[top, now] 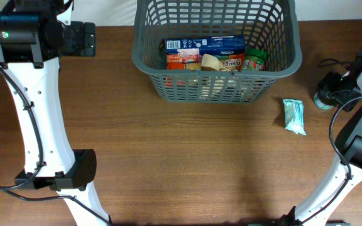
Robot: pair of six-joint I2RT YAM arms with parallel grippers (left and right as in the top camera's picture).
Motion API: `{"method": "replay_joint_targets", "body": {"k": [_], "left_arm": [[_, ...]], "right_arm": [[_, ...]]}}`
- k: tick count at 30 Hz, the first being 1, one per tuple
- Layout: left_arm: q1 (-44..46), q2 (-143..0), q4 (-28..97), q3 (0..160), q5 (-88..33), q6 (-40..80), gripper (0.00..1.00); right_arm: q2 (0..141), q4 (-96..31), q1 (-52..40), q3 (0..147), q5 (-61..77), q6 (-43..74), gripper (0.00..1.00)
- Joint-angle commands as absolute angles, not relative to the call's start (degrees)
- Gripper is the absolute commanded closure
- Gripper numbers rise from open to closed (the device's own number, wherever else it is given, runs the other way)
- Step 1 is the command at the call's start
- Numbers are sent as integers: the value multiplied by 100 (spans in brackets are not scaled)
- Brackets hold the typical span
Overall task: Pack container
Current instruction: 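Move the right gripper to the tuna can and grasp it, then lift the tuna can with the right gripper and drop it in the basket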
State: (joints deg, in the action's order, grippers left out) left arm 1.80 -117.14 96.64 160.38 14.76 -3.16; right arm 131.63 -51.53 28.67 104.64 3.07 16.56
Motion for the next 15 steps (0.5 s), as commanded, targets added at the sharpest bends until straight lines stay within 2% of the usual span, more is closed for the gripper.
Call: {"method": "replay_joint_targets", "body": {"k": [1, 9, 11, 15], "left_arm": [[169, -11699, 9666, 16038, 1433, -215, 1], [169, -11699, 9666, 16040, 1433, -215, 1], [169, -11701, 9666, 16040, 1433, -215, 1], [169, -11699, 9666, 16040, 1433, -215, 1]], "right_arm": [[13382, -5164, 2847, 10403, 252, 1706, 16], [13487, -5203, 2847, 10403, 257, 1704, 15], [13487, -5223, 2847, 10403, 255, 1704, 21], [13482, -5308, 2853, 10422, 257, 1702, 39]]}}
